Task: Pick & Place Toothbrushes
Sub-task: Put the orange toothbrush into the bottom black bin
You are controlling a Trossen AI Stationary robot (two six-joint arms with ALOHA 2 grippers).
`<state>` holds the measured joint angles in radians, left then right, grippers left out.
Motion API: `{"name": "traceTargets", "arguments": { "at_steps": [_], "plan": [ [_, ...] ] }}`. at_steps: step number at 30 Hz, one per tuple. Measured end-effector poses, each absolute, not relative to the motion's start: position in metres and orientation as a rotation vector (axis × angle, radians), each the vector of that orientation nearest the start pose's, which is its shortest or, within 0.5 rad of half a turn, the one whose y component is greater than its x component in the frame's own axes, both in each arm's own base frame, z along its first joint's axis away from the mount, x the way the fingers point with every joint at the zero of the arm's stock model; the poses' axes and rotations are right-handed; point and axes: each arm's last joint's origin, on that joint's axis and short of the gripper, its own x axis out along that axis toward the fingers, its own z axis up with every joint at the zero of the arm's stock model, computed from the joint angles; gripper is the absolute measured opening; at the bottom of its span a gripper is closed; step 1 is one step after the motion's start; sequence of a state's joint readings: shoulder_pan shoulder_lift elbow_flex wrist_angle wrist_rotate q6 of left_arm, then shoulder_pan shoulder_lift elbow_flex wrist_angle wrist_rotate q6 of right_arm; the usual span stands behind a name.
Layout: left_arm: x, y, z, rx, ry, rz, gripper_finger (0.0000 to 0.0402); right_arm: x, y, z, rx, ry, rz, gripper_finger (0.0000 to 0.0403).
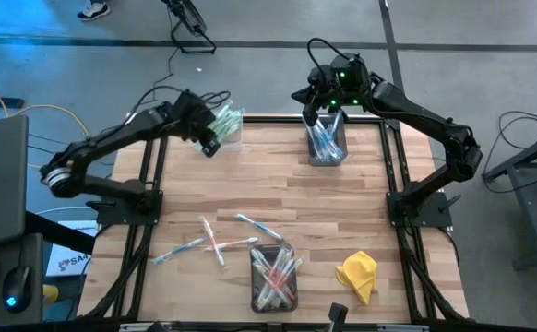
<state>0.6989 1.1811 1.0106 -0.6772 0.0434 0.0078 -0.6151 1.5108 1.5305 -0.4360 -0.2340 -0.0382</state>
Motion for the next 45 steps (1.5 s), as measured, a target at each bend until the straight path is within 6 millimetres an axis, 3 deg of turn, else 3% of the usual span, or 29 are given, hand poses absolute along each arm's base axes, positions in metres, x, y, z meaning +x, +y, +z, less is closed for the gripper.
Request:
{"name": "traceTargets", "arguments": {
  "at_steps": [9,33,45],
  "plan": [
    [0.17,0.126,0.311,-0.36,0.689,0.613,0.0055,0.278,-0.188,0.394,0.113,0.385,-0.364,0.0002],
    [0.172,0.128,0.312,-0.433,0.64,0.647,0.0055,0.278,-0.188,0.394,0.038,0.399,-0.346,0.0002],
    [0.172,0.129,0.312,-0.45,0.629,0.653,0.0055,0.278,-0.188,0.393,0.183,0.374,-0.376,0.0003]
  ]
}}
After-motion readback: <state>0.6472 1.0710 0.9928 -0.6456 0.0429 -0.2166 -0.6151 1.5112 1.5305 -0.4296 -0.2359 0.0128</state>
